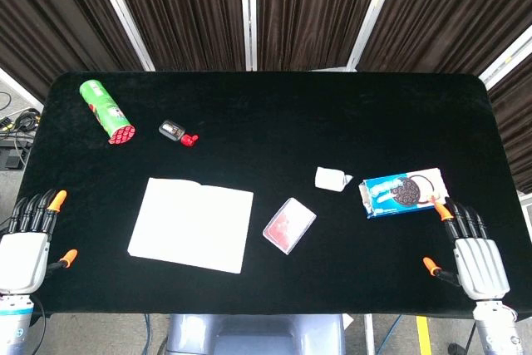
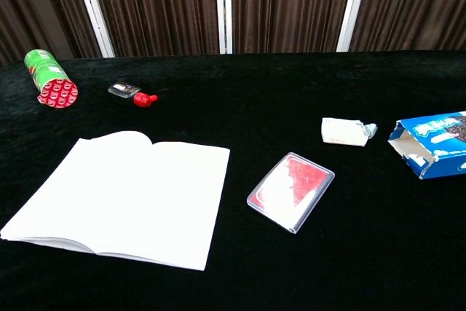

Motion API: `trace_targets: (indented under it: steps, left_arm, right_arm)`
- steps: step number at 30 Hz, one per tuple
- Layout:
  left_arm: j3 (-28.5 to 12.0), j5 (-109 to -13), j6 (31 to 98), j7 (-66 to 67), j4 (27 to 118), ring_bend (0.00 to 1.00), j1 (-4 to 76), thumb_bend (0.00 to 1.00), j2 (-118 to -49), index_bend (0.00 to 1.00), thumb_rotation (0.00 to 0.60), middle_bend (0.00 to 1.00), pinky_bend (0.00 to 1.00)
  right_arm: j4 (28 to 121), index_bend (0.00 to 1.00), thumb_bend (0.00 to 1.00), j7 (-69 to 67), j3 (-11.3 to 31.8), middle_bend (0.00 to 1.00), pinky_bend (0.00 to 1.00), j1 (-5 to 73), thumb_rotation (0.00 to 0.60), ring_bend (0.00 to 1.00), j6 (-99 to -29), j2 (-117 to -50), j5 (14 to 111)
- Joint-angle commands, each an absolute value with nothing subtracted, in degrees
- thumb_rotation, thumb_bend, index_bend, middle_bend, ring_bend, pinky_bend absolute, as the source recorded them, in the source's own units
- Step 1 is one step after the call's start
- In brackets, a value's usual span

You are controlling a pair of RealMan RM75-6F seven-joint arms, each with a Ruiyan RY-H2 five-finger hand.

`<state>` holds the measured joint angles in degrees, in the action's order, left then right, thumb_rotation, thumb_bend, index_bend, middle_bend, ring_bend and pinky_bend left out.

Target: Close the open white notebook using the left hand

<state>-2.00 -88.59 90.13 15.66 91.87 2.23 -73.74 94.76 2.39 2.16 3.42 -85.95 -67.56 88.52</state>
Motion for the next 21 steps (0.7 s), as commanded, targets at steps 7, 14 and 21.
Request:
trace_targets:
  steps: [7,14,21]
  left_arm:
    - [-2.07,-88.45,90.18,15.67,91.88,0.00,2.23,0.08,-73.72,0.00,0.600,0.00,0.00]
    - [-1.82,-88.86,89.94,15.71,91.77,0.00,2.40,0.08,-73.81,0.00,0.600,0.00,0.00]
    - [-1.55,-89.11,89.04,16.01,91.64,0.00,2.89,0.08,-74.00,0.00,0.600,0.00,0.00]
  right_arm:
    - [94.64,0.00,0.09,2.39,1.98,0.00,0.00,3.35,0.600,0.00,-85.84,-67.47,88.60]
    - [94.84,0.00,0.09,2.56,2.08,0.00,0.00,3.38,0.600,0.00,-85.99,-67.48,88.74]
    - [94.50,0.00,0.09,2.92,2.06,0.00,0.00,3.20,0.600,0.00,-86.06,-67.63,88.45]
